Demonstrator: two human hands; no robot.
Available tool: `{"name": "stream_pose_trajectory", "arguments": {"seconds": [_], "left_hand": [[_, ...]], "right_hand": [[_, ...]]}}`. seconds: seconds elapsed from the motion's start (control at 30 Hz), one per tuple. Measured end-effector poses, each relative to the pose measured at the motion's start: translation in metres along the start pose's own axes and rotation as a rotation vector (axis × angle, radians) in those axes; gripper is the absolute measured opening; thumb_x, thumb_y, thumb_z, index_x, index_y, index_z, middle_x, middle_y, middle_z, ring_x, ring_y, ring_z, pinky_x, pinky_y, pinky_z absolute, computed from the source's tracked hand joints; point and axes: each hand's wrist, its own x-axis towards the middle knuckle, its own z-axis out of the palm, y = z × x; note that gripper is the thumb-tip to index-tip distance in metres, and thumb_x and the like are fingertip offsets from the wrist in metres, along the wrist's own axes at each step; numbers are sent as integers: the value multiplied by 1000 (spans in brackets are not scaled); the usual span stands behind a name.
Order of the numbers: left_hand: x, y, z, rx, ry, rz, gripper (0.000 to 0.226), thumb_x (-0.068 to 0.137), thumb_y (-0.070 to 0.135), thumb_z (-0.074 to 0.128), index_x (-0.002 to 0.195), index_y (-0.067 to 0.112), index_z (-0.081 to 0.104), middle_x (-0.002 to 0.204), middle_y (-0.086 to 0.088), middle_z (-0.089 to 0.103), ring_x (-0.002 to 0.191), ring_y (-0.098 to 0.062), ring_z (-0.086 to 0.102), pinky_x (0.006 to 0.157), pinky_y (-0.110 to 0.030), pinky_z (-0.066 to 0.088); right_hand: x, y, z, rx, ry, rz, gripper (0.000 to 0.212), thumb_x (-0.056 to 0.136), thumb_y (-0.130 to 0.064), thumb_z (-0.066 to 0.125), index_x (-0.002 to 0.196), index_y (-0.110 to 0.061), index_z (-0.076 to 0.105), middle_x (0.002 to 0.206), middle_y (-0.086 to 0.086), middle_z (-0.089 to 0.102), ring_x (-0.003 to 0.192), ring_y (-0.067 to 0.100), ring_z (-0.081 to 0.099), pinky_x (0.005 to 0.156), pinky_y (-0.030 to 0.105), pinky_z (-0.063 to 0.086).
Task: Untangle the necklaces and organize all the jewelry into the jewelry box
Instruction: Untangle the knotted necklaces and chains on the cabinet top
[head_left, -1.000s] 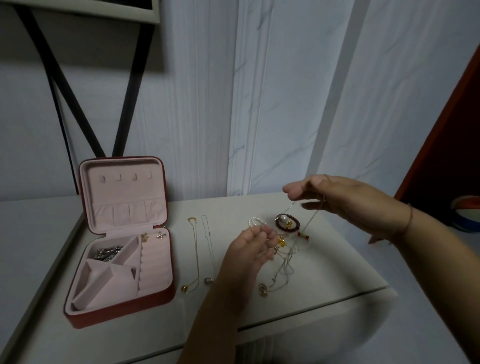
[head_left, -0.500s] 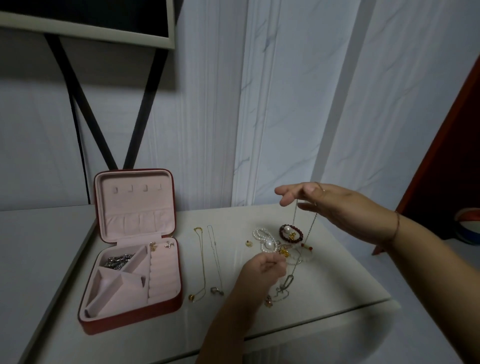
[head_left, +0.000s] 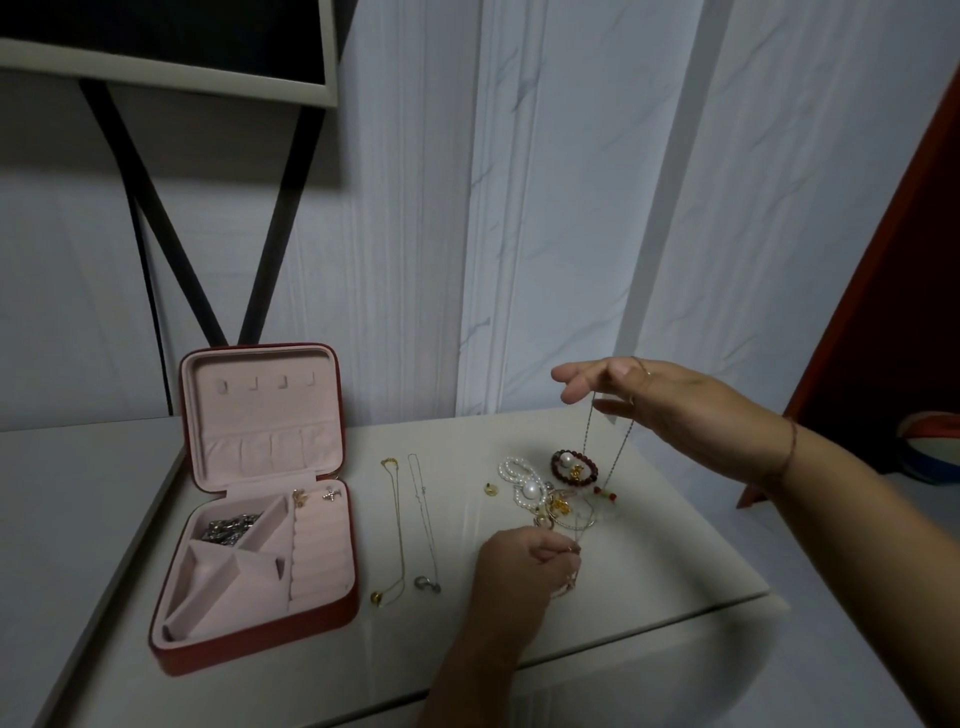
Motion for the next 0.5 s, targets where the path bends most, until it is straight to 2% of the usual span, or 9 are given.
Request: {"name": "stream_pose_trajectory", "arguments": {"seconds": [0.07,0.1,0.17,0.23,0.3,0.37,0.5], "left_hand": [[0,2,-3,-42,33,-15,6,82,10,71,83,8,76,65,3,70,57,-1,64,52,-13,46],[0,3,-6,-53,43,-15,10,83,16,70,78,9,75,65,-1,70,55,-4,63,49,-15,46],[0,4,-10,-69,67,-8,21,83,27,68,71,12,74,69,-8,70,57,-10,63,52,-21,50],[1,5,-14,-113,107,-11,19,88,21,64,73,14,74,71,-7,71,61,-10,64,62,-24,52],[1,7,-18,-142,146,-24,21,93,10,57,82,19,72,69,-1,72,64,-6,65,64,-18,51],[0,8,-22,-159,159,-27,22,94,8,51,88,18,70,66,3,72,63,-4,65,63,-15,50],[-2,10,-26,-216,185,-44,22,95,4,49,98,6,71,66,-2,68,53,-3,59,54,-14,47]], "right_hand": [[-2,2,-5,32,31,-4,49,93,-54,33,107,-24,70,133,-16,57,127,0,48,109,32,34],[-4,3,-8,47,47,-1,48,93,-52,33,107,-24,70,134,-15,57,127,1,48,109,32,34],[-7,6,-14,56,69,3,48,96,-48,32,108,-22,69,135,-14,56,128,2,47,109,32,34],[-11,8,-18,62,87,6,49,97,-47,31,110,-18,68,135,-13,56,129,2,46,109,33,33],[-15,10,-21,77,112,20,49,99,-46,31,110,-15,68,135,-11,56,128,2,47,110,32,34],[-20,12,-23,79,134,38,49,99,-41,28,110,-14,67,134,-11,57,127,1,48,111,33,33],[-28,16,-26,95,160,60,49,96,-41,27,108,-19,69,134,-11,57,127,2,48,112,35,32]]}}
